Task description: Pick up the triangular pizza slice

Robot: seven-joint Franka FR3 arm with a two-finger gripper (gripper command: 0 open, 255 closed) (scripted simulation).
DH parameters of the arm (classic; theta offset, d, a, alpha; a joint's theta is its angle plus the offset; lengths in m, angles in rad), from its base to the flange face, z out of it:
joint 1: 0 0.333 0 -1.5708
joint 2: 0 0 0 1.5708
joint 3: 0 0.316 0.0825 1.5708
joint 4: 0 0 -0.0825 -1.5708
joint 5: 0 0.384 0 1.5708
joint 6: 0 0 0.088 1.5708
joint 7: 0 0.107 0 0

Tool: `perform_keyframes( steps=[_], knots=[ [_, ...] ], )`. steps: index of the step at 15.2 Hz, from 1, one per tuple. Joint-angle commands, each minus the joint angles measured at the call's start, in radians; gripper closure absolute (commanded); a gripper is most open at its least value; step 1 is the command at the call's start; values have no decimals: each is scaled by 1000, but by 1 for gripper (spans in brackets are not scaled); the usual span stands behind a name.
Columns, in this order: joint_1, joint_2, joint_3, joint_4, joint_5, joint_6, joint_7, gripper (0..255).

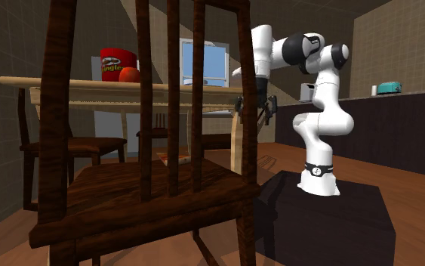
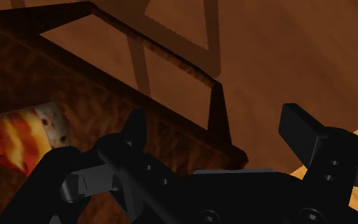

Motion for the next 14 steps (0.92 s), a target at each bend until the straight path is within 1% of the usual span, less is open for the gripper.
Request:
perform_keyframes(
  steps=[1,4,7,10,14],
  knots=[
    [-7,62,-33,31,-5,44,-42,0],
    [-12,157,-74,80,3,108,-99,0],
    [-18,258,-112,141,27,165,-160,0],
    [-27,364,-145,212,65,212,-226,0],
    [-50,511,-173,326,137,258,-319,0]
  ],
)
